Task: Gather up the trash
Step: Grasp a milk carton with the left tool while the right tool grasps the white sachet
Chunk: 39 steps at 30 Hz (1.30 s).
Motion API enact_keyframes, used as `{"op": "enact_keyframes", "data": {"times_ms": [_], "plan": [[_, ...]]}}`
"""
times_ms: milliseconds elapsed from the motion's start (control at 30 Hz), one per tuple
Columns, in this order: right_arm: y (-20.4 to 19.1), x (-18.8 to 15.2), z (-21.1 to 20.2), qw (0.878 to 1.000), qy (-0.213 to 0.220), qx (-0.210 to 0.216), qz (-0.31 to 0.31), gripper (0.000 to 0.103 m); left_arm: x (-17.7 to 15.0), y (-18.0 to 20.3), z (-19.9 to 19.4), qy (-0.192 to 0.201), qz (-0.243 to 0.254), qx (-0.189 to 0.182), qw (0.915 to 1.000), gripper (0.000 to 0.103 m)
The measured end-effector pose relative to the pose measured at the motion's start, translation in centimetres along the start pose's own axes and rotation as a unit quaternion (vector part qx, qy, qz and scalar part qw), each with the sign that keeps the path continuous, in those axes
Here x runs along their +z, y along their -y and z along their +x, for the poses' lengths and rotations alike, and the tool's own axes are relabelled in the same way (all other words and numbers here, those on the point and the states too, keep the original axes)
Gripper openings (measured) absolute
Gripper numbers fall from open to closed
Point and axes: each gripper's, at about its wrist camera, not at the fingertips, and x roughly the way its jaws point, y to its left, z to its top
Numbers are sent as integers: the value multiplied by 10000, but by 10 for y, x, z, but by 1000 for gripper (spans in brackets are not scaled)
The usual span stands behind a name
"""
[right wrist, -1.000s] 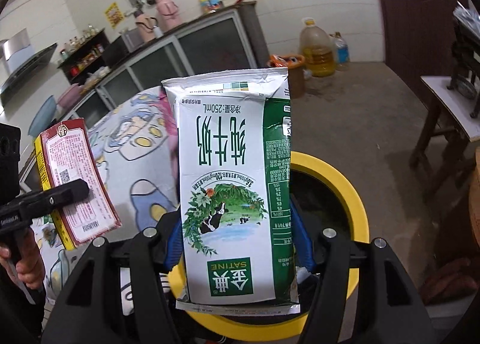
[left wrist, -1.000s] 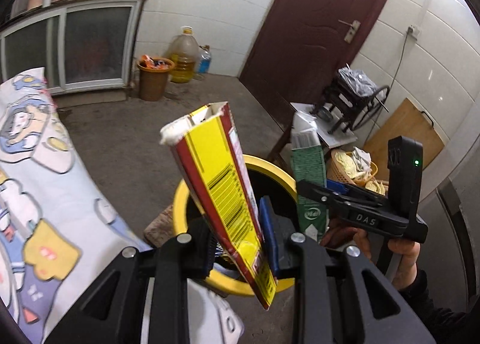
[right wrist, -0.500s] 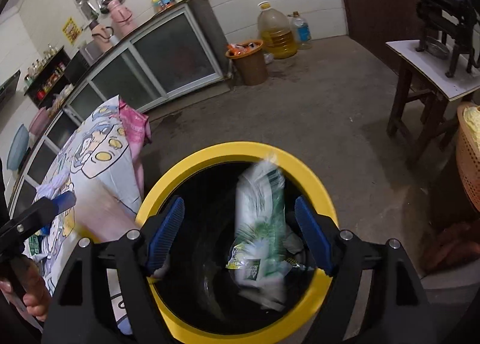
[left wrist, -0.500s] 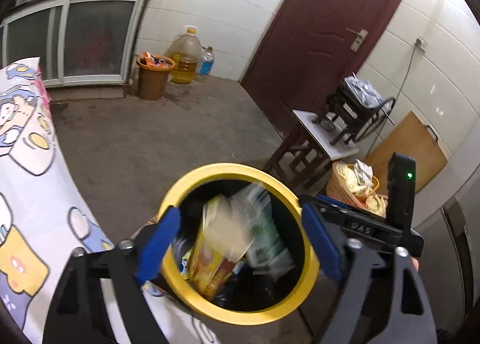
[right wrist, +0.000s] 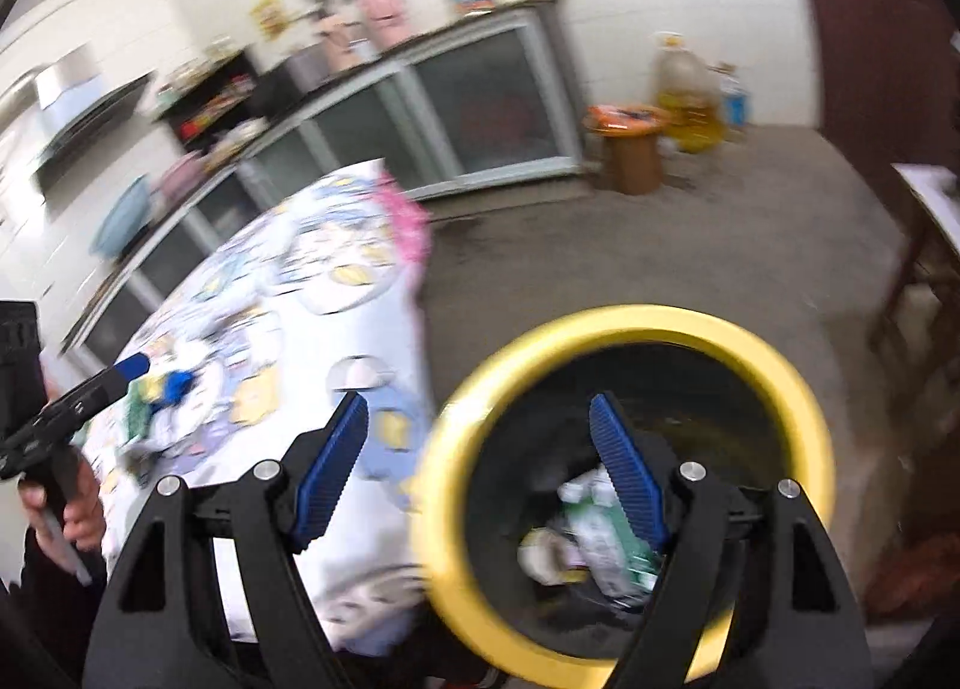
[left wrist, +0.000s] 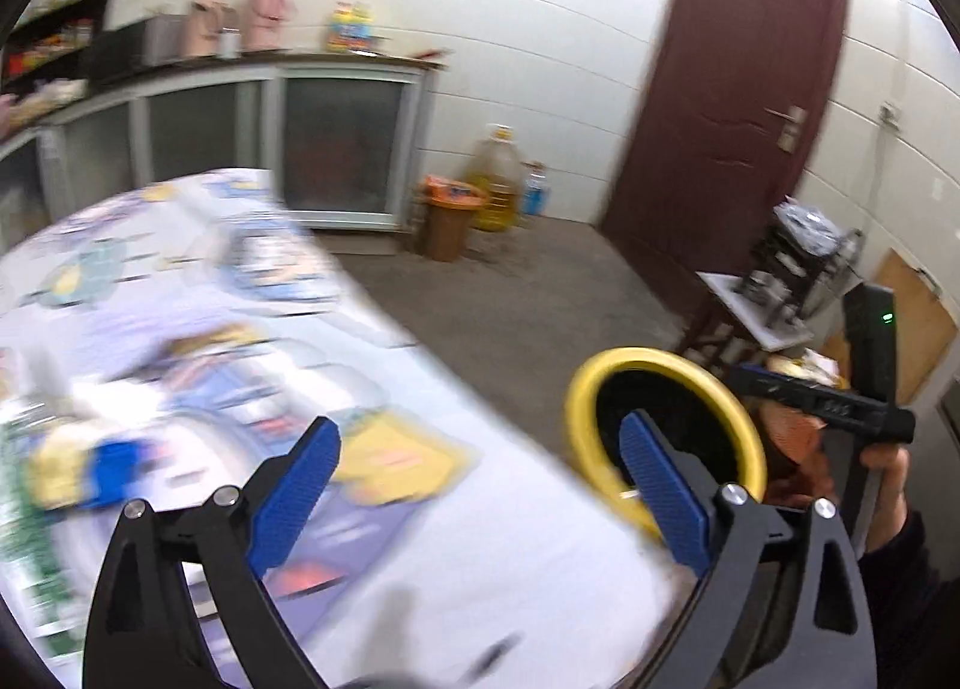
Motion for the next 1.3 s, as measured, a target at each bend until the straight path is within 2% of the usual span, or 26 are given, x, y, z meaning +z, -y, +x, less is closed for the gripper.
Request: {"op": "enact_keyframes", "data": {"times_ms": [167,300,467,600,800,967,1200,1300], "plan": [[-87,7,32,9927,-104,832,-862,73,-22,-82,-64,-47,-267,1042,9942,92],[-167,-4,57,9716,-334,1773,-1532,73,-45,-147,-101,-158,-646,1648,9841,92],[-255,-30,88,9407,-739,2438,-2239,73,-64,-195,-115,-210,-986,1841,9777,92],[-296,-51,110,9258,-1036,2570,-2571,73,-67,-206,-102,-276,-1142,1709,9782,92],[-323,-70,127,9143,-1294,2619,-2806,73,-61,-205,-74,-401,-1067,1671,9793,92],[-338,-75,144,9118,-1447,2530,-2891,73,-58,-213,-57,-558,-1113,1687,9778,92],[-353,-83,171,9098,-1696,2399,-2930,73,-61,-240,-30,-822,-1512,1752,9694,92],[-355,-83,179,9098,-1800,2421,-2851,62,-63,-244,-20,-917,-1567,1781,9671,87]]}}
